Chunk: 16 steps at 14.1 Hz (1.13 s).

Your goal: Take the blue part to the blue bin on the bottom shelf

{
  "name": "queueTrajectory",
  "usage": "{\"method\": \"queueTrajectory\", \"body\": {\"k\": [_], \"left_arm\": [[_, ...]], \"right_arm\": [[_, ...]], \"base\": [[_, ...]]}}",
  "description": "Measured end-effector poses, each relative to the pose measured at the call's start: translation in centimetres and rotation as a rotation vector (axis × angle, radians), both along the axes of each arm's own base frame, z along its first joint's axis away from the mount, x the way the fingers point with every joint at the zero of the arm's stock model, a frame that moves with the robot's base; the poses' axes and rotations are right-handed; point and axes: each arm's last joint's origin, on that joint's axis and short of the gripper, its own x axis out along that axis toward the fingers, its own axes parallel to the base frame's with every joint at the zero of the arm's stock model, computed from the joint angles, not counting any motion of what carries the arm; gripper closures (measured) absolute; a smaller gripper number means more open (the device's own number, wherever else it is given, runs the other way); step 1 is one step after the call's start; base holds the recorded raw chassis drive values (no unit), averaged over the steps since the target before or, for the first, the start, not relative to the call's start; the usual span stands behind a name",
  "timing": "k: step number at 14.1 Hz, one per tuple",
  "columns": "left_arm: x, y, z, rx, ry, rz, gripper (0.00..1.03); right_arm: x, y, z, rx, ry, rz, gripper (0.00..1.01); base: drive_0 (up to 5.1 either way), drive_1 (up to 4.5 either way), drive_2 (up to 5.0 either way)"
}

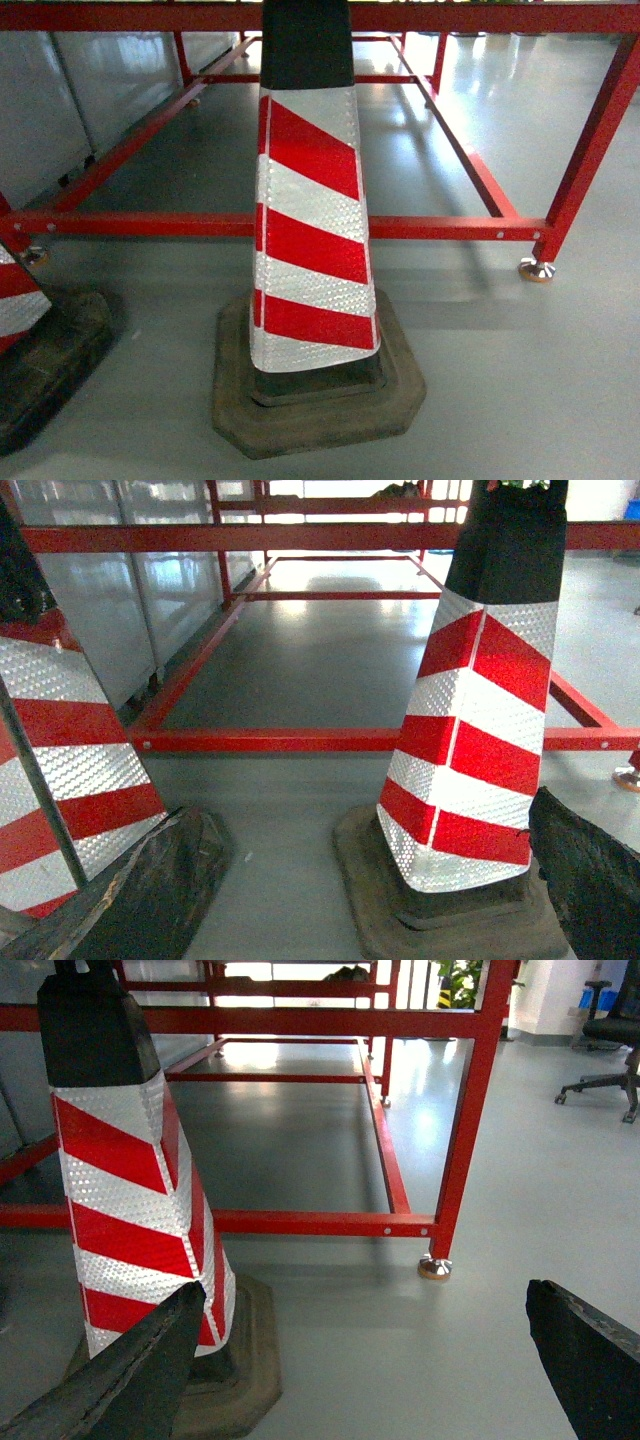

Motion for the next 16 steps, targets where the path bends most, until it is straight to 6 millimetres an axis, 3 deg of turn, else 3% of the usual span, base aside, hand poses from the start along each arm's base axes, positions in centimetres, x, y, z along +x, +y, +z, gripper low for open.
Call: {"method": "queueTrajectory", "body": {"k": [16], "left_arm": [[0.00, 0.00, 0.00, 0.000, 0.000, 0.000, 0.05]], "right_arm": [[0.00, 0.00, 0.00, 0.000, 0.000, 0.000, 0.03]], "base": [[0.0, 0.00, 0.0]]}}
